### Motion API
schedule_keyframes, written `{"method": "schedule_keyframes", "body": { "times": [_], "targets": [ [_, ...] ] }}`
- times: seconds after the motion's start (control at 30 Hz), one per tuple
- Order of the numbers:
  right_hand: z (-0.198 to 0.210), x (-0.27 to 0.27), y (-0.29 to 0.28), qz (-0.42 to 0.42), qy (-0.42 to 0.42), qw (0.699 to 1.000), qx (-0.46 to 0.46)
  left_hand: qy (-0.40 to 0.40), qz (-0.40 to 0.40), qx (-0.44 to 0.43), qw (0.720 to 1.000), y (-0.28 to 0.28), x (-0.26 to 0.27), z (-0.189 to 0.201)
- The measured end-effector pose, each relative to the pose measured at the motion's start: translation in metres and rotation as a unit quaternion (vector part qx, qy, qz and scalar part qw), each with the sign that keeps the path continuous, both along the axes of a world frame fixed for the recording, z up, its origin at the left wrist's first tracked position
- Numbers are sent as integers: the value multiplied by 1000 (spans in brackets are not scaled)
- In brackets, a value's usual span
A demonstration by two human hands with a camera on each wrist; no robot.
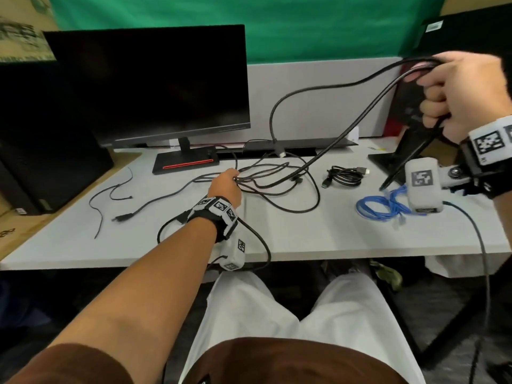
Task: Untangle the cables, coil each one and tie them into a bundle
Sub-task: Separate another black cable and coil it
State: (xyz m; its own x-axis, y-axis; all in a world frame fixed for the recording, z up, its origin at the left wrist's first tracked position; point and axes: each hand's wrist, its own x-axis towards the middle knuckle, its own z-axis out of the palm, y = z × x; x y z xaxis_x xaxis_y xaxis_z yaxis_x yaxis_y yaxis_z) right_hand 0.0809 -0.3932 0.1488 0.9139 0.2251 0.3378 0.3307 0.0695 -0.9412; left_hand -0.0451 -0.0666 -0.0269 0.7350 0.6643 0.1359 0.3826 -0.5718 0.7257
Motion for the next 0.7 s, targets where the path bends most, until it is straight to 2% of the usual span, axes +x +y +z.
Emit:
{"method": "schedule_keyframes", "body": {
  "times": [0.07,0.17,0.27,0.33,0.4,0.43,0.53,0.6,0.7],
  "targets": [
    [2,5,-8,17,34,999,32,12,-12,1,1000,1,-1,-3],
    [3,10,-11,22,66,994,84,49,-37,73,995,-2,3,-6],
    [2,13,-1,25,73,991,110,122,-107,194,968,-16,14,-3],
    [-2,11,8,35,66,988,132,124,-111,266,949,-26,21,4],
    [-15,9,22,43,58,989,128,58,-106,282,952,-31,29,12],
    [-25,7,31,47,49,993,98,10,-109,256,961,-32,33,18],
    [-71,-2,67,85,-1,994,-64,-116,-152,147,970,-34,44,31],
    [-103,-10,97,130,-38,980,-142,-148,-191,128,962,-40,48,37],
    [-130,-15,136,156,-47,973,-163,-189,-234,106,948,-44,53,40]
  ]
}}
